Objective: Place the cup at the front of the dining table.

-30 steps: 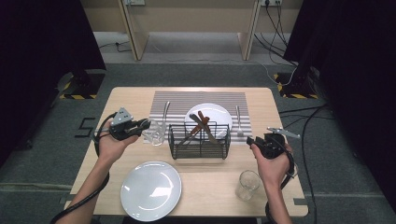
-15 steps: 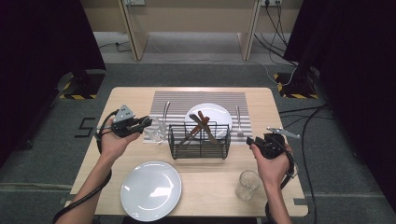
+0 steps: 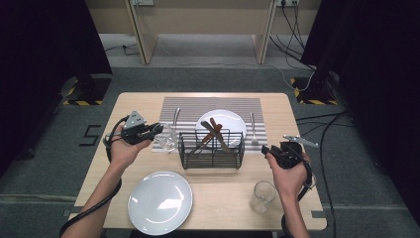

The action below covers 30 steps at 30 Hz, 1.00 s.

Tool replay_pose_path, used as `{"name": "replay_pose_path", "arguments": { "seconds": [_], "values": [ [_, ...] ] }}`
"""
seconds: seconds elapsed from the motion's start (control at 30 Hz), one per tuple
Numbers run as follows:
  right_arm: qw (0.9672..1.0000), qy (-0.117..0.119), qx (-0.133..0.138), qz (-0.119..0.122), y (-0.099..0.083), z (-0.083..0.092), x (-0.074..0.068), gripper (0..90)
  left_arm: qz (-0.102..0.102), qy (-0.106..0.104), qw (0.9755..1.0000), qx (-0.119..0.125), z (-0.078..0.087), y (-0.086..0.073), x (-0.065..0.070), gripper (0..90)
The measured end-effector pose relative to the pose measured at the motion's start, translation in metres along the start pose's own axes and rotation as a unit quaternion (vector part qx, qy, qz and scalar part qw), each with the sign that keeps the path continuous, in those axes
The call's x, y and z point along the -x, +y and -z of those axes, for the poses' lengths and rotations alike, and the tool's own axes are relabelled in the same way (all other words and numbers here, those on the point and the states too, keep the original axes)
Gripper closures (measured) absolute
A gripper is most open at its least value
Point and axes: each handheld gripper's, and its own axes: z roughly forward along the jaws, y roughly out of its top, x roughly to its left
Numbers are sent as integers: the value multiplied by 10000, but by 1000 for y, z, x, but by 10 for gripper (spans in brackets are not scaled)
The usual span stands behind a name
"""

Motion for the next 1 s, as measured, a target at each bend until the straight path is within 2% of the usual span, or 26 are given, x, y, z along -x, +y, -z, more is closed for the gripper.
{"name": "replay_pose_path", "arguments": {
  "seconds": [1.0],
  "values": [
    [10000, 2, 32, -13, 1, 1, 1, 585, 6, 37, 10000, 12, -13, 0, -2, 789]
  ]
}}
